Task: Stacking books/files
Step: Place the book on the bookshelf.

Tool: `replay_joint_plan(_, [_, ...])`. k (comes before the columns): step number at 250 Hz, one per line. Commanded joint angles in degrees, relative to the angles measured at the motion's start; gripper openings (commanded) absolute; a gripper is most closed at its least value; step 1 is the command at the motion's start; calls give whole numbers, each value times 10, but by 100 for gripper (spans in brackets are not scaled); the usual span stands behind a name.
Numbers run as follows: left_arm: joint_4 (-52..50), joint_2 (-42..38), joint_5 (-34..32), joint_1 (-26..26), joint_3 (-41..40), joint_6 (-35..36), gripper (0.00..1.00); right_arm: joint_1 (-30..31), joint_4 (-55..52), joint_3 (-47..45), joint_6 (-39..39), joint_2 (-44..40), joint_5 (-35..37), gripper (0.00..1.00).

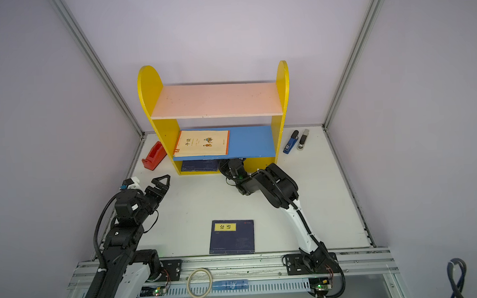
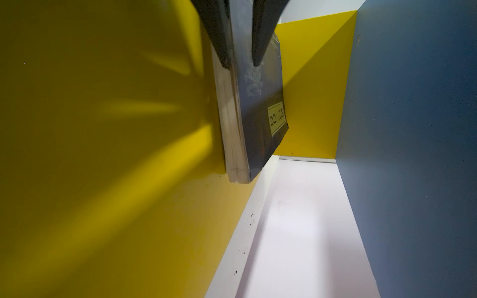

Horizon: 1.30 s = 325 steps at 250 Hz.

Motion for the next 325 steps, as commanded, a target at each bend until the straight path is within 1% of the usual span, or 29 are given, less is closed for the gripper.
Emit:
replay_joint_plan(1, [12,-1,7,0,2,1,100,-1,1,-13,-5,-16,32,19])
replay_joint_plan(54, [12,-2,7,0,3,1,100,-1,-22,3,-16,-17,22,17])
replay_joint_plan(132, [12,-1,6,0,3,1,100,9,-43,25,-1,-3,21,17])
replay_joint_plan(206, [11,-2,8,0,3,0,100,12,-81,68,-1,6,10,17])
replay_joint_plan(257, [11,-1,7,1,3,0,100,16,-112,117,-2,24,-10,17])
replay_joint_plan(325, [12,-1,9,1,3,0,100,16,-142,143,-7,29,-23,21])
